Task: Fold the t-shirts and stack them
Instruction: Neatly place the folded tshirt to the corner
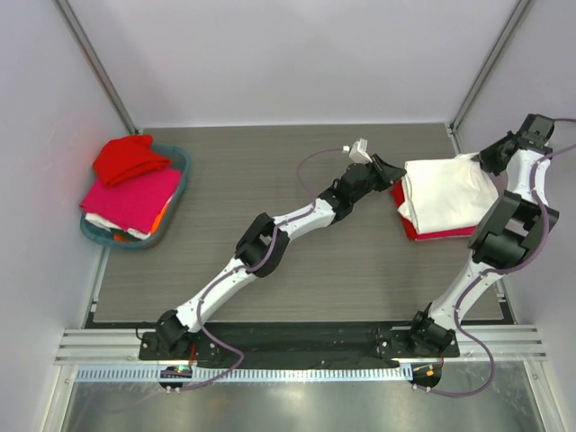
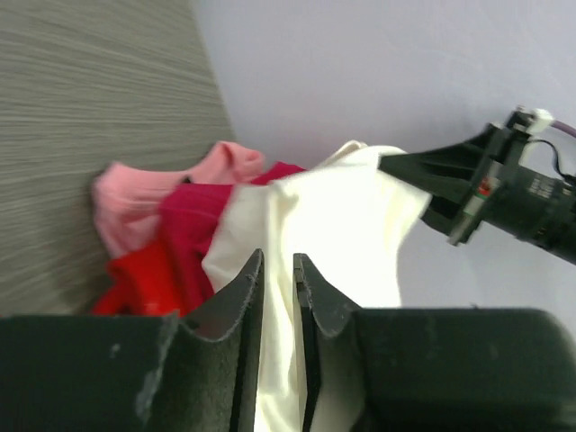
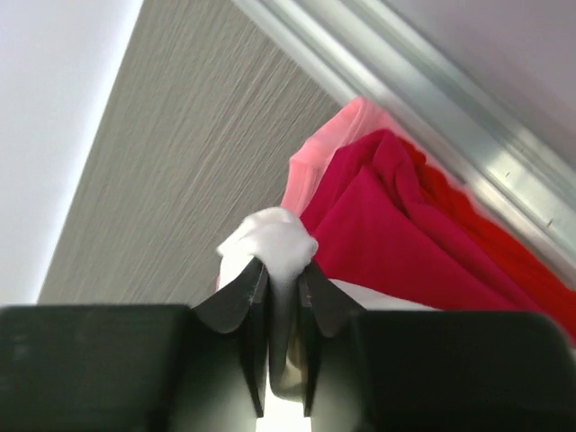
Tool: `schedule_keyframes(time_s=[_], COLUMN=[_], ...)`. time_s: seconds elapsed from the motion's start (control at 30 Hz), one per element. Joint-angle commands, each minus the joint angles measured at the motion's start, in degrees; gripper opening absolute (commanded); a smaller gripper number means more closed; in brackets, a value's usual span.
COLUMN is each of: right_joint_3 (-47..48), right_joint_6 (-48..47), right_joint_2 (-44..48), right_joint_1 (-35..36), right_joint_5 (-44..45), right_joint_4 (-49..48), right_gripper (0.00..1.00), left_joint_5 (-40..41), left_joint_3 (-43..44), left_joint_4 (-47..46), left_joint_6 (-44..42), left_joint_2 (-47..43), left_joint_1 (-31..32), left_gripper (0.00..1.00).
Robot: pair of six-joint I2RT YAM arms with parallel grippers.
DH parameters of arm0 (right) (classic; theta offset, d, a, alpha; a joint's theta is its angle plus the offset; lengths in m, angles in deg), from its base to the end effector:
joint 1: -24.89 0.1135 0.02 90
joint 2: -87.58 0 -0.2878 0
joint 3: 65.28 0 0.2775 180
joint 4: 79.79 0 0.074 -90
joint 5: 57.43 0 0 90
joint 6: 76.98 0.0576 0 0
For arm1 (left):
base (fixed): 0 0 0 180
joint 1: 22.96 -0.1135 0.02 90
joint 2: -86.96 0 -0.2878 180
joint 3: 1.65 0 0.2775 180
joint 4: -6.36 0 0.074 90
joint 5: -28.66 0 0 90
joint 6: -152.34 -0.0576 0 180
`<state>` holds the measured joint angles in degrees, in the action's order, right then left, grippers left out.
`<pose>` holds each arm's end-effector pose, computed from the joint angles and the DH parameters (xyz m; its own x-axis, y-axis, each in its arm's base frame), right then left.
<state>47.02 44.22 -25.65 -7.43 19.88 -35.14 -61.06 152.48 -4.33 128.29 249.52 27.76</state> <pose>0.4311 -0.2578 0.2805 -0.3134 0.7963 -0.5174 0.6477 0.5777 0.4968 0.4438 -0.5421 0.1643 -0.6939 -0.5940 -0.4070 0.3370 0.2317 -0.9126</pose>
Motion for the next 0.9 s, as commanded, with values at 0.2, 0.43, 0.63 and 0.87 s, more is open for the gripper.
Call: schedule_keyframes(time_s=[0.2,0.43,0.63,0.87], right_joint_3=[11.71,14.1,6.11,-0.14], right_joint_6=[-4.56,-7.99,-8.79,-8.88], right_joint_2=[-9.2,-2.27,5.29,6.19], right_joint_1=[-2.5,2.69,4.28,4.37], right_joint_5=[18.12,25.77,26.49,26.58], right_joint_4=[-2.2,4.03,5.19,5.19], right_gripper=[0.94,0.76,0.49,0.01], left_joint_5=[4.74,3.16,-0.01,-1.58], left_joint_3=[4.09,-13.13,-30.52,-44.86], left_joint_4=[-2.74,-3.72,-1.08,-0.2], left_joint_6=[-4.42,-10.4,-11.72,-13.13], left_joint_2=[0.59,-16.1,-29.91,-40.47], left_joint_1=[-1.15,-1.85,-3.26,-3.7], left_gripper=[0.66,0.64,0.61,0.58])
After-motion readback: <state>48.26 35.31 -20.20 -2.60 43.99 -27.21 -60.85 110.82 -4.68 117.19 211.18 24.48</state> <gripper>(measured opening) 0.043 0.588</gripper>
